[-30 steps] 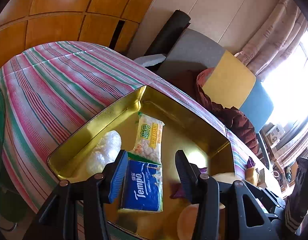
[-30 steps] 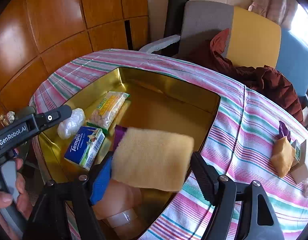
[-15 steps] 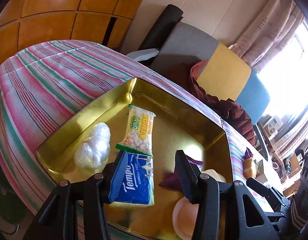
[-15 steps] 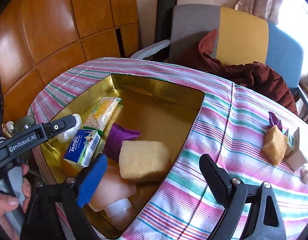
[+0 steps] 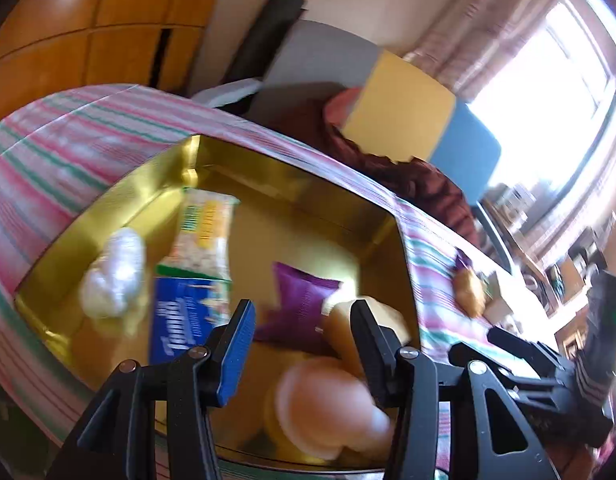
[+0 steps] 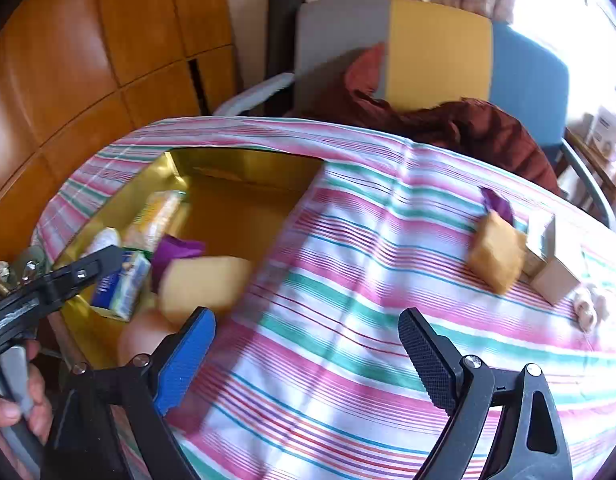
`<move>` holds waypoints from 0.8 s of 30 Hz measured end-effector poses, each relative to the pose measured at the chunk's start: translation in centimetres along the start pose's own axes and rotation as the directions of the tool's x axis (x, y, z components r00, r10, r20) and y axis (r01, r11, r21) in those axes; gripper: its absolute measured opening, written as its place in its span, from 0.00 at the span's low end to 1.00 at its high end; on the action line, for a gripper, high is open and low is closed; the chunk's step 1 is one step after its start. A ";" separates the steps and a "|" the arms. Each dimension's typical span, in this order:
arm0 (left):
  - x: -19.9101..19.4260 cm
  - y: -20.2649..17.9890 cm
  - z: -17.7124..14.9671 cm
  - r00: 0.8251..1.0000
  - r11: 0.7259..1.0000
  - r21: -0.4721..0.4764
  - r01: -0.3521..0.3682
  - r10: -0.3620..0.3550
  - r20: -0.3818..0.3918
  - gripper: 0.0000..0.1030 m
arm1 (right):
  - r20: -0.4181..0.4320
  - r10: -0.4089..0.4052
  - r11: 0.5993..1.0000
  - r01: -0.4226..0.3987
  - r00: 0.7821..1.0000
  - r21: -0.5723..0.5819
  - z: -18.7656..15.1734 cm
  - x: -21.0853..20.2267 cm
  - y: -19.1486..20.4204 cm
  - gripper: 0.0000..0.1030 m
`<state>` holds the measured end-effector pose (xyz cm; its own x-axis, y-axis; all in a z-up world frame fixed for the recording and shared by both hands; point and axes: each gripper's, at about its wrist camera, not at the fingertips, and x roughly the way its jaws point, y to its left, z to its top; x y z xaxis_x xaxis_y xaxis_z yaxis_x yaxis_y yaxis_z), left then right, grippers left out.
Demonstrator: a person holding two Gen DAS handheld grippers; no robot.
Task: Organize objects
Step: 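Withdraw both tools from the tray toward the remaining items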
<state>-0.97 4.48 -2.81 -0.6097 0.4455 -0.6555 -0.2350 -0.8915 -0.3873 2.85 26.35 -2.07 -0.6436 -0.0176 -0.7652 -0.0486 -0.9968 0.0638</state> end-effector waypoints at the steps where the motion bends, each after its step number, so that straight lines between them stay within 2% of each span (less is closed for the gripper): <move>1: -0.1 -0.6 -0.1 1.000 1.000 0.021 0.009 -0.009 0.001 0.48 | -0.006 -0.012 1.000 0.012 1.000 0.010 -0.3 0.0 -0.7 0.91; 6: -0.3 -3.9 -1.3 0.997 0.988 0.137 0.072 -0.072 -0.009 0.48 | -0.051 -0.058 0.996 0.062 0.997 0.068 -1.8 0.1 -4.3 0.91; 11: -0.5 -6.8 -2.9 0.991 0.968 0.214 0.131 -0.126 -0.040 0.48 | -0.089 -0.103 0.986 0.114 0.991 0.123 -3.7 -0.1 -8.3 0.91; 18: -0.5 -10.9 -4.9 0.978 0.927 0.313 0.207 -0.183 -0.103 0.48 | -0.113 -0.173 0.952 0.195 0.978 0.234 -5.1 -0.6 -15.4 0.91; 24: -0.2 -12.5 -6.1 0.972 0.910 0.348 0.225 -0.182 -0.150 0.48 | -0.111 -0.306 0.903 0.325 0.946 0.280 -4.4 -1.0 -21.7 0.85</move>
<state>6.70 16.00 -1.82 -0.4360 0.6078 -0.6637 -0.6141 -0.7400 -0.2743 7.89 47.62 -5.55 -0.5089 0.2796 -0.8142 -0.4669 -0.8842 -0.0118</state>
